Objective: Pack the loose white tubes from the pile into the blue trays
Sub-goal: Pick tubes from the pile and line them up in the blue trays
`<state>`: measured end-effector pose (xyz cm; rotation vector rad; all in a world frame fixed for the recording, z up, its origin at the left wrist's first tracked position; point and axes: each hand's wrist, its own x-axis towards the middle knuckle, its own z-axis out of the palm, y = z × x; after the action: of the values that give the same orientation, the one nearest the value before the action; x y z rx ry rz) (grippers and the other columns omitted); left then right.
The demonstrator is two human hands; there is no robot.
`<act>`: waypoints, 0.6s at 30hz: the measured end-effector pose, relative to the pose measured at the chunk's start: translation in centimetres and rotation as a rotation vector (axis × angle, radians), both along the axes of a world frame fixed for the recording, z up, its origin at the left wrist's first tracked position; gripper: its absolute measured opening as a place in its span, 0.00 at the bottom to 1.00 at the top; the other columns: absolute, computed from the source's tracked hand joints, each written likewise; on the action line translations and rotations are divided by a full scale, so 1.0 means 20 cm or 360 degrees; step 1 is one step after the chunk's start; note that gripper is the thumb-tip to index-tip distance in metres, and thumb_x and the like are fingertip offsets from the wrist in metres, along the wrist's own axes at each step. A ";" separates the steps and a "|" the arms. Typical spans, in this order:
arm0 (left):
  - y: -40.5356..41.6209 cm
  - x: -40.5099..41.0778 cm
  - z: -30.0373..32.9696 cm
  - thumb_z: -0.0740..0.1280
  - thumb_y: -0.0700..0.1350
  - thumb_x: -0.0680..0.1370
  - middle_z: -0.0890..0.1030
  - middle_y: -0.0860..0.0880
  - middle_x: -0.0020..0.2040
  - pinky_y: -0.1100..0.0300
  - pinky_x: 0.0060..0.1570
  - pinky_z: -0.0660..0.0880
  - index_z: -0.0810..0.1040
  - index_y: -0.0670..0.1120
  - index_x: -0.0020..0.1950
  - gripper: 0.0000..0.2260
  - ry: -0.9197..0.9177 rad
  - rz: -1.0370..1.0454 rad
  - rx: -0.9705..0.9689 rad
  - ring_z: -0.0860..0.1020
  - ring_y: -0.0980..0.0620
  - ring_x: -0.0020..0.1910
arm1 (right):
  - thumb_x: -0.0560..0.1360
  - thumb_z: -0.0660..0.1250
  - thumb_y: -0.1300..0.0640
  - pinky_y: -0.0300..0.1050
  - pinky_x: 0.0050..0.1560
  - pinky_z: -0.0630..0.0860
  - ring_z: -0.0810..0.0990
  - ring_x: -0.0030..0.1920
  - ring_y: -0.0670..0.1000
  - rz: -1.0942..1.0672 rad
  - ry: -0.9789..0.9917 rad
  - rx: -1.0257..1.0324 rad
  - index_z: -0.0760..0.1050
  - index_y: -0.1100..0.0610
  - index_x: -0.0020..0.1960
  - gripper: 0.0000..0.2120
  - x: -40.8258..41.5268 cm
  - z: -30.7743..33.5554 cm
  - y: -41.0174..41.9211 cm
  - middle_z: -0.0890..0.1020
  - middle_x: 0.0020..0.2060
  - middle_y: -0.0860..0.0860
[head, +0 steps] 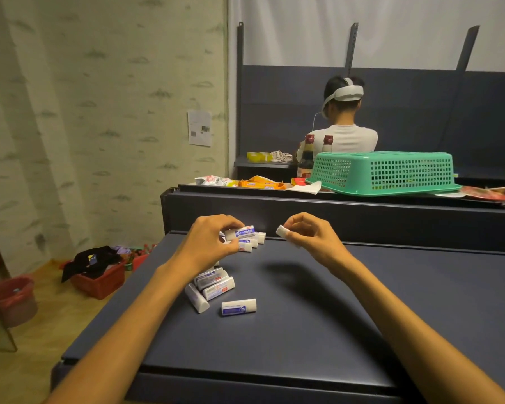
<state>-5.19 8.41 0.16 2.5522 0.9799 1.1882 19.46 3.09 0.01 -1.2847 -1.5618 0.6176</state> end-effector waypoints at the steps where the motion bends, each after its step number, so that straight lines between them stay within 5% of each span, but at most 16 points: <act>1: 0.00 0.00 0.00 0.76 0.45 0.70 0.83 0.50 0.51 0.69 0.43 0.76 0.82 0.47 0.57 0.16 0.0000 -0.0003 0.0004 0.80 0.57 0.46 | 0.76 0.70 0.58 0.42 0.44 0.79 0.82 0.45 0.50 0.0020 -0.0047 0.0011 0.78 0.53 0.53 0.07 0.01 0.00 0.00 0.84 0.46 0.50; 7: 0.02 0.02 -0.02 0.75 0.44 0.71 0.83 0.50 0.52 0.68 0.45 0.77 0.82 0.46 0.57 0.15 0.0005 0.0000 0.0003 0.80 0.56 0.47 | 0.78 0.66 0.58 0.42 0.39 0.80 0.81 0.41 0.50 0.0112 -0.0179 0.0054 0.79 0.54 0.57 0.08 0.02 0.00 -0.02 0.84 0.47 0.50; 13: 0.03 0.02 -0.04 0.74 0.41 0.71 0.83 0.49 0.51 0.68 0.45 0.77 0.82 0.46 0.57 0.15 0.0046 0.0012 0.0028 0.80 0.56 0.45 | 0.72 0.72 0.62 0.45 0.42 0.82 0.83 0.40 0.52 0.0180 -0.0055 -0.0041 0.81 0.57 0.54 0.10 0.02 0.00 -0.02 0.84 0.44 0.53; 18: 0.03 0.03 -0.04 0.73 0.42 0.71 0.82 0.50 0.50 0.61 0.46 0.79 0.81 0.47 0.55 0.13 0.0111 0.0048 0.0165 0.79 0.55 0.46 | 0.71 0.74 0.64 0.38 0.43 0.80 0.84 0.43 0.48 0.0074 -0.0275 -0.0056 0.77 0.51 0.53 0.15 0.05 0.00 -0.04 0.84 0.45 0.51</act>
<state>-4.57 8.96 -0.71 2.6852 1.0003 1.1954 20.43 2.31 0.00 -1.3610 -1.7326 0.5779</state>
